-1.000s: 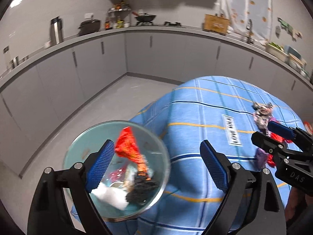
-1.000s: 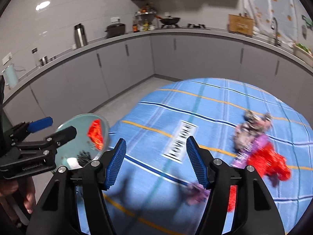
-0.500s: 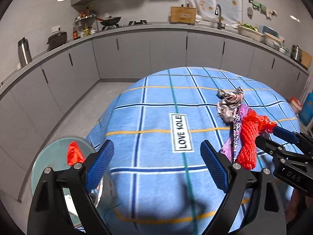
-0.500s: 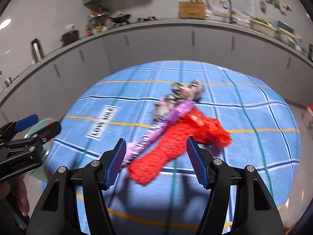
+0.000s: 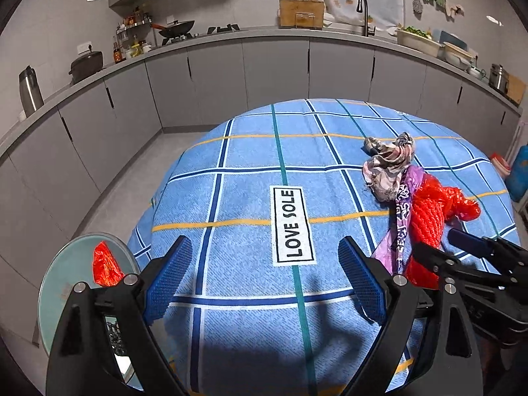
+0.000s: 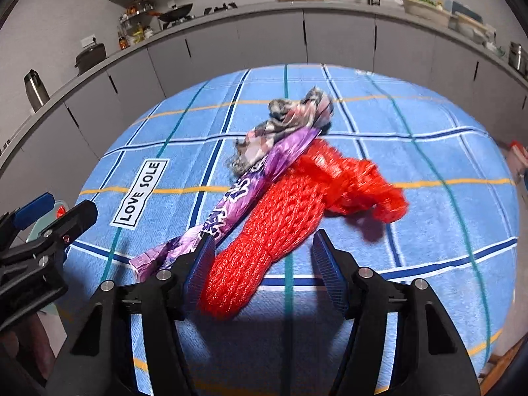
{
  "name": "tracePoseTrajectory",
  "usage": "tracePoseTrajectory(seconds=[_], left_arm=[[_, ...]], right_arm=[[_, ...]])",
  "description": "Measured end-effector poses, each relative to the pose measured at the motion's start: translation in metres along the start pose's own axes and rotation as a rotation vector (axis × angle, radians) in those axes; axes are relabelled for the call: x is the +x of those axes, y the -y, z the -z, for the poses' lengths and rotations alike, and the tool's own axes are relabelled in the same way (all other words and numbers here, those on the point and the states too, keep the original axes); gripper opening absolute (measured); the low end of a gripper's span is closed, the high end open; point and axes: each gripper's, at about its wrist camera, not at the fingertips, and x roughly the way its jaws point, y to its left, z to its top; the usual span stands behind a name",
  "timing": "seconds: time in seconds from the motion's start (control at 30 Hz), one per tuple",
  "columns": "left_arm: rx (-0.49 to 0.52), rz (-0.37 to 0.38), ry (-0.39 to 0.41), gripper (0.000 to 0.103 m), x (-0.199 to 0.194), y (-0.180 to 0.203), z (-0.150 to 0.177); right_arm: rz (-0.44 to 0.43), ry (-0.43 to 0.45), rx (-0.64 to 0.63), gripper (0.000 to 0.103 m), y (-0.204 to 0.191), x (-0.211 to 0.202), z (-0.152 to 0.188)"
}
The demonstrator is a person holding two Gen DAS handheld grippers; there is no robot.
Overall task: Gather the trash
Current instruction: 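Grasp the red mesh net with the right tool while the left tool grasps the purple wrapper strip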
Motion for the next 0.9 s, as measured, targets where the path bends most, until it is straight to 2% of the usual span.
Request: tracePoseTrajectory(seconds=[0.1, 0.13, 0.2, 0.3, 0.63, 0.9], left_arm=[[-0.002, 0.007, -0.005, 0.089, 0.001, -0.001, 0.002], [-0.002, 0.008, -0.005, 0.089, 0.001, 0.0, 0.002], [-0.003, 0.014, -0.007, 0.089, 0.001, 0.001, 0.002], [0.003, 0.027, -0.007, 0.089, 0.001, 0.005, 0.004], [0.054, 0.088, -0.014, 0.089, 0.005, 0.039, 0.002], [0.12, 0.15, -0.035, 0.087, 0.016, 0.076, 0.001]], right_arm=[[-0.013, -0.027, -0.006, 0.042, 0.0, 0.004, 0.001], [-0.015, -0.029, -0.009, 0.04, -0.001, 0.004, 0.002], [-0.026, -0.033, -0.013, 0.029, 0.0, 0.001, 0.003], [-0.015, -0.034, -0.031, 0.024, 0.001, -0.005, 0.006], [0.065, 0.044, -0.058, 0.021, 0.016, -0.043, 0.014], [0.081, 0.043, -0.024, 0.021, 0.035, -0.048, 0.025]])
